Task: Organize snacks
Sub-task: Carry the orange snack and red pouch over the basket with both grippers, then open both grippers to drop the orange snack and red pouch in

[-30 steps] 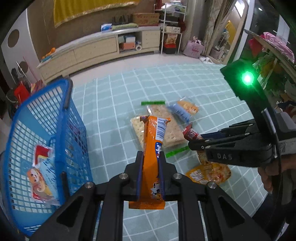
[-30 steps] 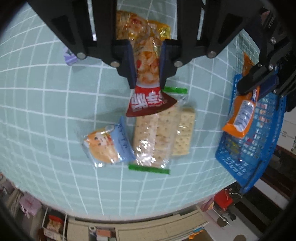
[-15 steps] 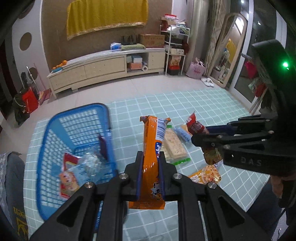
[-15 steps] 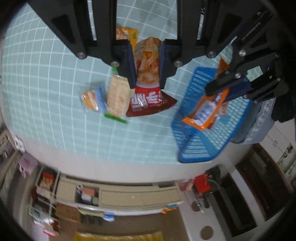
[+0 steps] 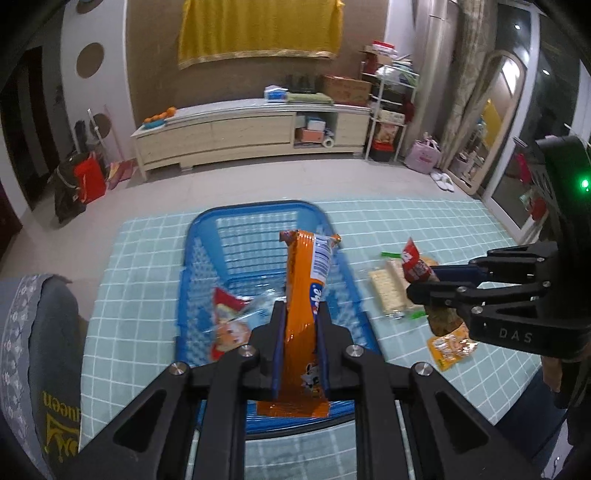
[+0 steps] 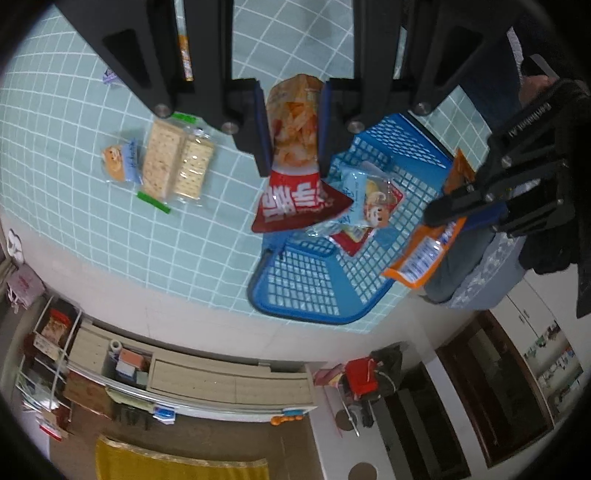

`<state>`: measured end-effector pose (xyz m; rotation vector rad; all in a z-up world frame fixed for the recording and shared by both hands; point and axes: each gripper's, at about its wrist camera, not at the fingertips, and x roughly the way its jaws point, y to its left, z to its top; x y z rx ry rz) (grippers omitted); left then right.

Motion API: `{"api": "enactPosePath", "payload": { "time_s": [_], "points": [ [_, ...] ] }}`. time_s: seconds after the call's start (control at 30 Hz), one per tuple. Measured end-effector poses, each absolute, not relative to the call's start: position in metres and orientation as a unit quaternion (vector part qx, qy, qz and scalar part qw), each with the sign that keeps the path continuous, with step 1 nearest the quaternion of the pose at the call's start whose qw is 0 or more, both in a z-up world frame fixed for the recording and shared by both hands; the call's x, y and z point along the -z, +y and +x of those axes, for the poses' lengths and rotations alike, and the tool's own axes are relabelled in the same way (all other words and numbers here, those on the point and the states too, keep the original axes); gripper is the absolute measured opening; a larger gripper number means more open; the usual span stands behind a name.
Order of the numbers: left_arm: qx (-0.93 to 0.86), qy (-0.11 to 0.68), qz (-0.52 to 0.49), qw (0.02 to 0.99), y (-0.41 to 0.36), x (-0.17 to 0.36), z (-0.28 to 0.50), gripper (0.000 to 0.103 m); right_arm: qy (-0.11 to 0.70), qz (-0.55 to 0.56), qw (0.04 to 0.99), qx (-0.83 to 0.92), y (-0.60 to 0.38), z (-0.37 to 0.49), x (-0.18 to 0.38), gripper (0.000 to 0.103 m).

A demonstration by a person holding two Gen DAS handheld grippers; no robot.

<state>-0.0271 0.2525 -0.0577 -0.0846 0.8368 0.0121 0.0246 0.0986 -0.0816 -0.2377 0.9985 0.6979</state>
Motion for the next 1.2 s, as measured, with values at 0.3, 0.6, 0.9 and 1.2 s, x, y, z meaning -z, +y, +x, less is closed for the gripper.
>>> {"api": "enactPosePath", "payload": {
  "time_s": [0.3,0.6,0.9,1.2],
  "points": [
    [-0.012,0.423,-0.081,0.903,0.295,0.077,-0.015,0.014,0.477,-0.125,0.799,-0.343,0.144,0.038,0.091,0.027],
    [-0.012,0.432,-0.088,0.897,0.308,0.099,0.014,0.014,0.491,-0.106,0.795,-0.341,0.162,0.071,0.113,0.028],
    [-0.001,0.438,-0.084,0.895,0.312,0.111,0.049,0.014,0.484,-0.122,0.801,-0.33,0.177,0.094,0.118,0.028],
    [-0.009,0.45,-0.069,0.89,0.309,0.114,0.068,0.014,0.489,-0.128,0.797,-0.33,0.187,0.108,0.124,0.029]
  ]
}}
